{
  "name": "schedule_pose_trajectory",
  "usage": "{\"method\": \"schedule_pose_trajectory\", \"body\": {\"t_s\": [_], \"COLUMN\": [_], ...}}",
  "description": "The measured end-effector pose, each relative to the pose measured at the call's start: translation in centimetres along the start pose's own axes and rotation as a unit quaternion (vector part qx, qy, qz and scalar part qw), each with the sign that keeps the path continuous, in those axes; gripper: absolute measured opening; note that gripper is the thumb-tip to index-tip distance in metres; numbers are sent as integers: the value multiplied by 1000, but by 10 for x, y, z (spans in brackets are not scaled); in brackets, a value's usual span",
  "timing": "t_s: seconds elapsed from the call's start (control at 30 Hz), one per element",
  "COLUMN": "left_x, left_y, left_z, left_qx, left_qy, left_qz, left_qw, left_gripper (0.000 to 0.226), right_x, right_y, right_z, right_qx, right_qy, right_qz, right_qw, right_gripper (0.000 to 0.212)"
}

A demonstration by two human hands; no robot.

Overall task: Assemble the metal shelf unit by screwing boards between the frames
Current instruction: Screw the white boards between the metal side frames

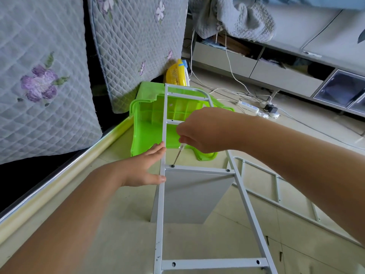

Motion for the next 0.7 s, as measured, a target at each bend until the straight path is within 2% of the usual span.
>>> {"method": "schedule_pose_trajectory", "body": {"t_s": [0.1,0.2,0.27,0.4,0.53,0.7], "left_x": [0,-1,-2,-4,-7,-7], "left_y": [0,-1,-1,-2,-2,-3], "left_z": [1,2,2,5,9,10], "left_qx": [5,2,-1,-9,-27,-30], "left_qy": [3,13,23,51,69,68], "left_qz": [3,1,0,-10,-22,-23], "left_qw": [1000,1000,1000,999,997,997], "left_gripper": [85,85,86,87,86,87], "right_x": [-1,5,6,6,7,0], "right_y": [3,3,2,-1,2,5], "right_z": [5,15,15,8,5,-1], "right_qx": [28,78,96,90,66,30], "right_qy": [-14,-1,2,68,91,35], "right_qz": [-21,-66,-72,-33,-20,5], "right_qw": [999,995,993,993,993,999], "right_gripper": [39,39,35,11,2,21]}}
Point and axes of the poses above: each hand's wrist, its own y-axis towards the middle knuckle, its own x-axis out of the palm, z = x × y, the point moved 7 cm from there along y, towards the middle knuckle, and after that the axes turned 12 degrees about z, right-handed, at the moved point
